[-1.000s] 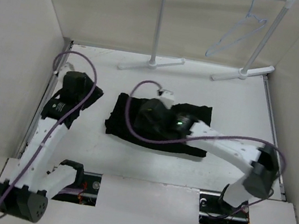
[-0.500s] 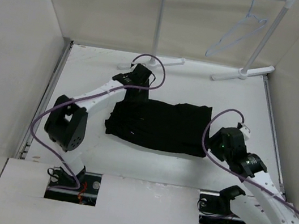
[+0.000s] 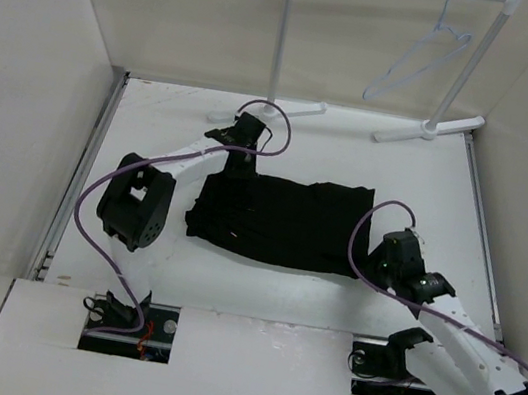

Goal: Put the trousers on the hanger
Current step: Fold the trousers at the center of the board.

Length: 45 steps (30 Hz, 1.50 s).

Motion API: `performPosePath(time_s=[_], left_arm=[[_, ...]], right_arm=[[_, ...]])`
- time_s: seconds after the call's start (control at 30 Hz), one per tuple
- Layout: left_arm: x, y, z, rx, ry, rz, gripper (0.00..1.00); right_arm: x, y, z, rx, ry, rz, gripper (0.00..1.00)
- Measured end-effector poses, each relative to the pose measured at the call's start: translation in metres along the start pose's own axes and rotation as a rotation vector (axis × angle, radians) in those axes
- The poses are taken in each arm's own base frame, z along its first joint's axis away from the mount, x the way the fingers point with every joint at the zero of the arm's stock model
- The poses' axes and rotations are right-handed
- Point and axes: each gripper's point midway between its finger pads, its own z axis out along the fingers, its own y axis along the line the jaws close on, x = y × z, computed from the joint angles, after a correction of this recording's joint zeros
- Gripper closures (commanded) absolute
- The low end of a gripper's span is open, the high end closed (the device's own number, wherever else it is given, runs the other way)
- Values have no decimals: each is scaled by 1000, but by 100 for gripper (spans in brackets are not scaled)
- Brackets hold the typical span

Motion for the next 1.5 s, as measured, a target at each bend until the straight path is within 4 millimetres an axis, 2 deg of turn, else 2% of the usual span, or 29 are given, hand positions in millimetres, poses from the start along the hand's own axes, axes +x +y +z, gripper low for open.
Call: performPosePath(time_s=[0.13,0.27,0.33,0.37,0.43,0.47,0.5,0.57,0.67,0.73,0.8,0.87,0.93,1.0,1.07,1.1,1.17,1.23,1.3,1.4,1.5], left_arm=[[0,18,10,-15,-4,-60,95],[6,52,23,-90,-14,-136,96],[7,68,26,-125,-12,-176,94],[7,73,26,-138,-16,-194,93],[3,80,25,-153,-28,-223,89],[0,83,23,-162,-40,-235,82],[-3,85,20,-167,-52,-246,72],[-11,87,10,-170,-84,-265,57],[-28,74,-15,-136,-152,-272,53],[-41,56,-36,-94,-199,-256,54],[-57,23,-56,-28,-244,-226,54],[-68,-22,-74,59,-267,-180,55],[-72,-84,-91,176,-272,-115,56],[-63,-146,-102,290,-257,-45,56],[-42,-204,-108,392,-220,27,56],[-27,-229,-109,436,-191,61,56],[5,-265,-104,497,-124,115,57],[35,-287,-93,531,-49,148,57],[57,-296,-78,540,19,162,57],[77,-295,-53,524,93,156,58],[85,-288,-28,491,133,136,59]], right_arm=[[-7,0,4,-10,-12,46,87],[-9,-2,4,-5,-17,63,90],[-8,-3,3,3,-13,70,87],[-7,-3,3,7,-10,75,81],[-4,-4,3,13,-1,84,61],[-2,-4,3,16,2,84,52],[-1,-5,2,20,5,85,46],[-1,-7,-2,21,0,81,47],[-12,0,-16,-17,-38,74,59],[-27,8,-23,-45,-78,81,65],[-40,14,-27,-63,-104,88,67],[-44,17,-23,-61,-104,82,66],[-42,14,-16,-41,-82,67,64],[-39,11,-8,-15,-59,54,63],[-40,9,-2,-3,-52,46,63],[-41,9,0,-4,-51,38,63],[-43,11,2,-10,-57,32,62],[-47,15,3,-26,-72,28,65],[-50,19,5,-40,-84,27,71],[-50,19,12,-39,-83,30,78],[-39,7,22,-3,-51,37,85]])
